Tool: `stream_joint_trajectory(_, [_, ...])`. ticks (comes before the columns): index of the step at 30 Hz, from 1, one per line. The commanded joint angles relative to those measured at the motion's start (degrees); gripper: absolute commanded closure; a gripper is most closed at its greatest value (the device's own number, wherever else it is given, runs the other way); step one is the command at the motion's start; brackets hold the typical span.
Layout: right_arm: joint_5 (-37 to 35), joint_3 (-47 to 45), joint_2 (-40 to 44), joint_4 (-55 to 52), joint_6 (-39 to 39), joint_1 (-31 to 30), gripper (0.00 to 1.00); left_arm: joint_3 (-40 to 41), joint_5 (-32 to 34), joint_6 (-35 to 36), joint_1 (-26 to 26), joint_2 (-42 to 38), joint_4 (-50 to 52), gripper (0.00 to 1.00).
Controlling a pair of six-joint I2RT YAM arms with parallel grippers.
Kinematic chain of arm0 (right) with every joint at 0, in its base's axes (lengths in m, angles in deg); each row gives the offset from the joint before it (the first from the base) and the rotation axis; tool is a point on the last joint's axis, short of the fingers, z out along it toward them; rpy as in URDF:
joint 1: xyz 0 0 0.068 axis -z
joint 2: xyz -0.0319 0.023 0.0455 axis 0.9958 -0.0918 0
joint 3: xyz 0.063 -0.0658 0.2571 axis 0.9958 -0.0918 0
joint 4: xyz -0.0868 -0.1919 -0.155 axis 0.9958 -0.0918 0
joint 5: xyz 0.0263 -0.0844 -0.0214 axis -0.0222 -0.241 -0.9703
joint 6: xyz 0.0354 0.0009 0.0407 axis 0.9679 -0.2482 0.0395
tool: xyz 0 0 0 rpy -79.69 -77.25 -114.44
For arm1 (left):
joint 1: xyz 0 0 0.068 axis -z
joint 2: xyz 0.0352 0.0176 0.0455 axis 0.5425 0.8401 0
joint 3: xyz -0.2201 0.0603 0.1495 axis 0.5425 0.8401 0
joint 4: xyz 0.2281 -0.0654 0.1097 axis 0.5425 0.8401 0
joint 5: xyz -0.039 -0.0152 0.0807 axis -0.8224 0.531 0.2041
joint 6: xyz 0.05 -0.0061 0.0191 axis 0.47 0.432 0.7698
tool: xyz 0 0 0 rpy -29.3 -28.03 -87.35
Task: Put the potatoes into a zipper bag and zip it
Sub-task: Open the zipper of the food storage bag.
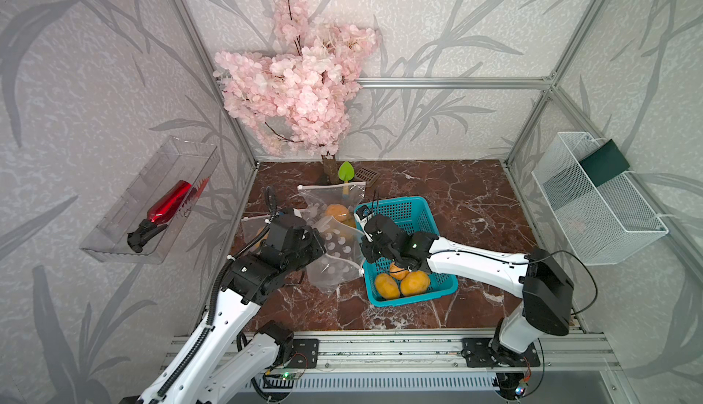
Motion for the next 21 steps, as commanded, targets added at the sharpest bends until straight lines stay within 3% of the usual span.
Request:
stream_joint_trajectory(1, [1.42,-1.39,3.36,2.04,0.89,-0.32,0.94,-1.38,-2.01,0.80,0.24,0.82,2.15,1.00])
stream_joint_trajectory(4, [1.83,-2.35,4.40,2.34,1.38,-0.28,1.00,-3.25,-3.24,1.40,0.32,1.71,4.83,0.99])
stream_joint_trajectory(13, [3.76,-4.89,7.33,4.03,2.61,-0.89,1.00,-11.16,-2.32,2.95,1.24,7.12,11.81,0.92])
stream_joint_trajectory(16, [3.79,-4.94,7.06,3.88,2.97,-0.99,1.00,-11.91,-3.48,4.23,1.80,10.36,11.53,1.00])
stream_joint_trajectory(21, [1.25,-3.85,4.36,1.03,4.18,-1.11,1.00,-13.58,3.47,5.97,2.78,13.42,12.45,1.00])
